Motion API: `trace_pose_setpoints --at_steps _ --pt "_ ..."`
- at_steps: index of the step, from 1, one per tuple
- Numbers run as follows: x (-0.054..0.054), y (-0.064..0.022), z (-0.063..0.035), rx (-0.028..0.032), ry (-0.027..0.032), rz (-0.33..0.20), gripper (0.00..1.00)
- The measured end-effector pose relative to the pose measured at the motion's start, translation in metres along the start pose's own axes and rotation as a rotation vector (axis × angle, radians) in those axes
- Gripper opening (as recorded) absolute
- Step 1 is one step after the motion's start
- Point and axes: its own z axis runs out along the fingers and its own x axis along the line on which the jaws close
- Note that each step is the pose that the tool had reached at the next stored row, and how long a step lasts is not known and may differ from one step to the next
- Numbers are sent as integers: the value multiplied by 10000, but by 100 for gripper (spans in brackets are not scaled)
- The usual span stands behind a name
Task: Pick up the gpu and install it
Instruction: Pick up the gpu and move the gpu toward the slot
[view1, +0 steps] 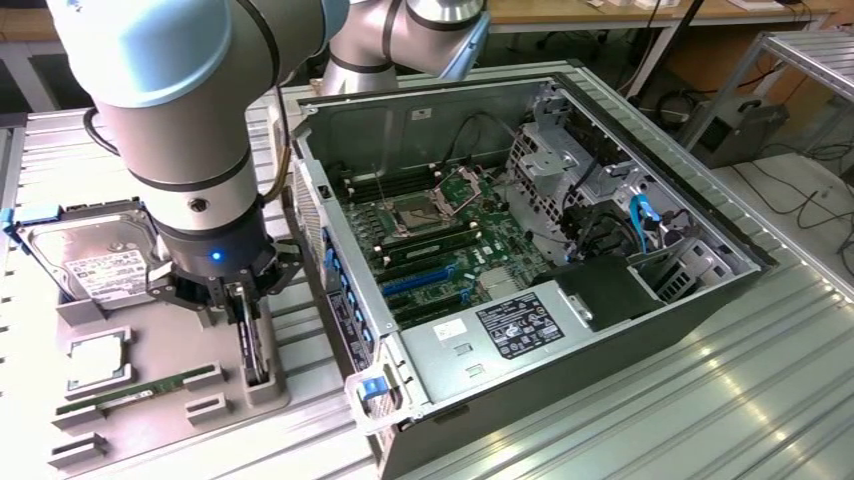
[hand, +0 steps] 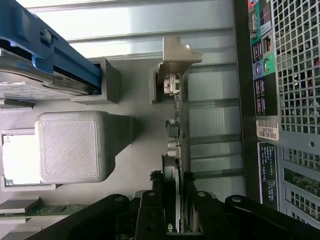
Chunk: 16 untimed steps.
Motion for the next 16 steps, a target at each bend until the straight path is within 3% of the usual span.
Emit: trace_pose_setpoints --at_steps 4,16 --pt "0 0 0 -2 15 -382 26" --pt "0 0 0 -2 16 -400 26"
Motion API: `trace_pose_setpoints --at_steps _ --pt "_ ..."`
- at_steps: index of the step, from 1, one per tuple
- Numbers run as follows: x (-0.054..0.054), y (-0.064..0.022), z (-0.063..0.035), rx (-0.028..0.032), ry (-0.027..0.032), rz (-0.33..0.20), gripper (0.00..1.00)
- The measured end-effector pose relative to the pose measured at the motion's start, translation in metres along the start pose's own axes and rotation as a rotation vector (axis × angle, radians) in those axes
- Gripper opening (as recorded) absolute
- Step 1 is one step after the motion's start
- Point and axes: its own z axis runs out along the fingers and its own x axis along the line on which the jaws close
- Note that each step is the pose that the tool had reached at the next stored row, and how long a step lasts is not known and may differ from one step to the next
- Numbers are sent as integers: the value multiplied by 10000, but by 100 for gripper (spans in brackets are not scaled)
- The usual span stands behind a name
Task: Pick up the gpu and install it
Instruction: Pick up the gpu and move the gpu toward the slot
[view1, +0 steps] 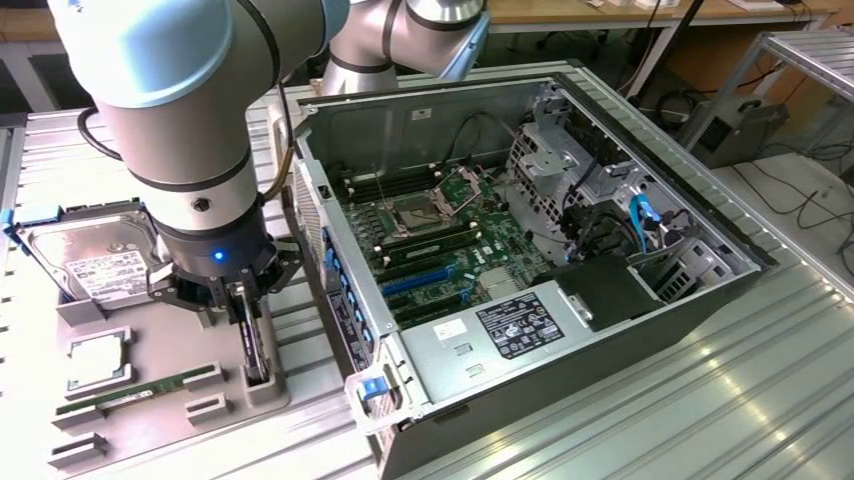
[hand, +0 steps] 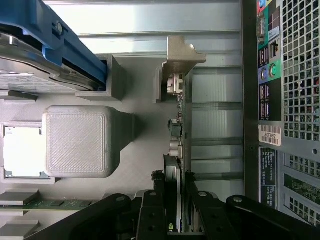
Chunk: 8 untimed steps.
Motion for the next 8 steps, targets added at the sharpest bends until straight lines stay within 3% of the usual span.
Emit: trace_pose_setpoints --at_steps 8 --pt "0 0 0 0 0 0 26"
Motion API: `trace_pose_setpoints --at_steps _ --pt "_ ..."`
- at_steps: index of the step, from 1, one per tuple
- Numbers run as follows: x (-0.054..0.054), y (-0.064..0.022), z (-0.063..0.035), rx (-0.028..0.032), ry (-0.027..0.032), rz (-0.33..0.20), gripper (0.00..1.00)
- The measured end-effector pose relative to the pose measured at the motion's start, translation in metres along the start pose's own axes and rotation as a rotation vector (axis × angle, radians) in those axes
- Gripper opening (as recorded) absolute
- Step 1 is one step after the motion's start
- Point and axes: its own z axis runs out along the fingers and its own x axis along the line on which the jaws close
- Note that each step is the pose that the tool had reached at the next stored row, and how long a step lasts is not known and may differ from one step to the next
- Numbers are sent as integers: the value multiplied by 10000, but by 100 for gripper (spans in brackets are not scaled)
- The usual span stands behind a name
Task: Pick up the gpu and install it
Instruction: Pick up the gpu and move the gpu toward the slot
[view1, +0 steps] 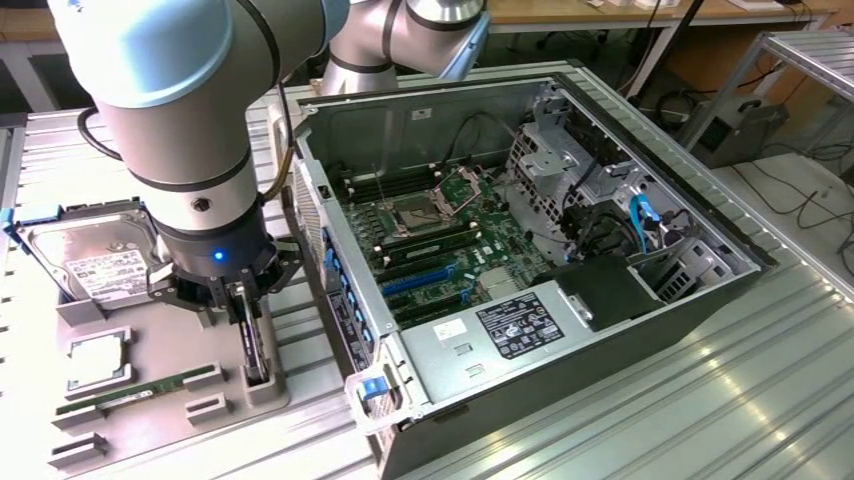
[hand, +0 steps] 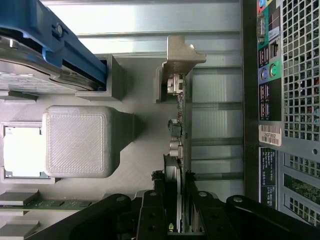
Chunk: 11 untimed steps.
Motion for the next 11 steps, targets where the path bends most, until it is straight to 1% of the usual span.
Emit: trace_pose_setpoints --at_steps 11 --pt "0 0 0 0 0 0 26"
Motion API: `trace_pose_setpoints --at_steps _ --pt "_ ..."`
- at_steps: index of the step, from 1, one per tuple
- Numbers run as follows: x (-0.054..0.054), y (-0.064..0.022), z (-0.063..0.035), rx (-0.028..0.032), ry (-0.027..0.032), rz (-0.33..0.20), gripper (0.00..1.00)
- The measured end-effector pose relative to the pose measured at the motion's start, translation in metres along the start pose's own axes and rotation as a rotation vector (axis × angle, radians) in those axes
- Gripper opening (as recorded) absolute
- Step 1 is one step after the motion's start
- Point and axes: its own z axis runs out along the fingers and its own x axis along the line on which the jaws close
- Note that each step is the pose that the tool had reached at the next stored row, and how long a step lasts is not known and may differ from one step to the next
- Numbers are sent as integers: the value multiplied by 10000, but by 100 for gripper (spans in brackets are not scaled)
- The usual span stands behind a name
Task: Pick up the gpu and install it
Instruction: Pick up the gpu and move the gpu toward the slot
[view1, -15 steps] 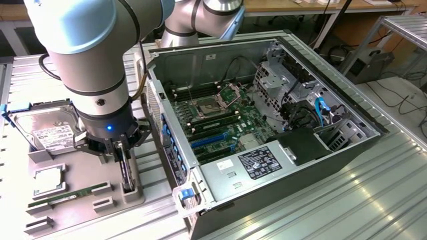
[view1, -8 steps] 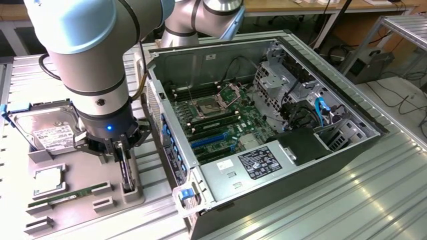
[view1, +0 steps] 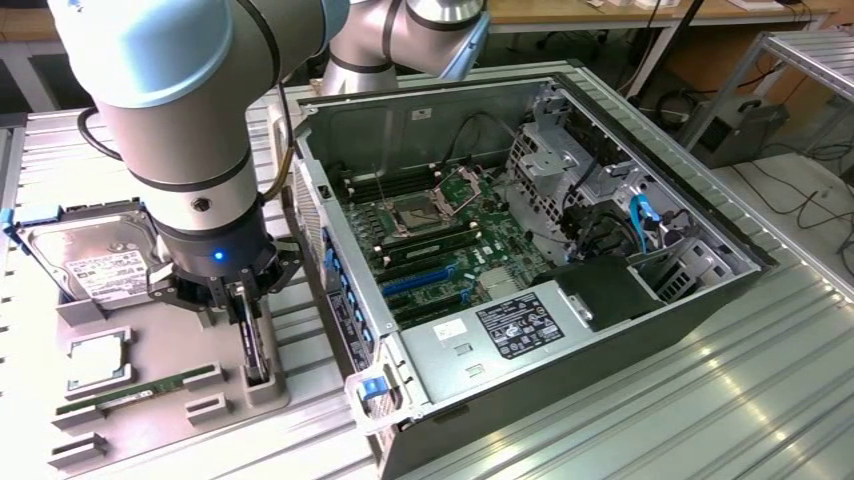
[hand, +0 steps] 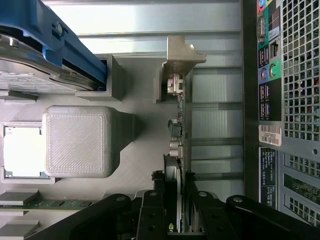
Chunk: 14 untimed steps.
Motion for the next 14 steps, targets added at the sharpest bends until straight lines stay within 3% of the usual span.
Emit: trace_pose_setpoints --at_steps 14 --pt "0 0 0 -1 0 0 26"
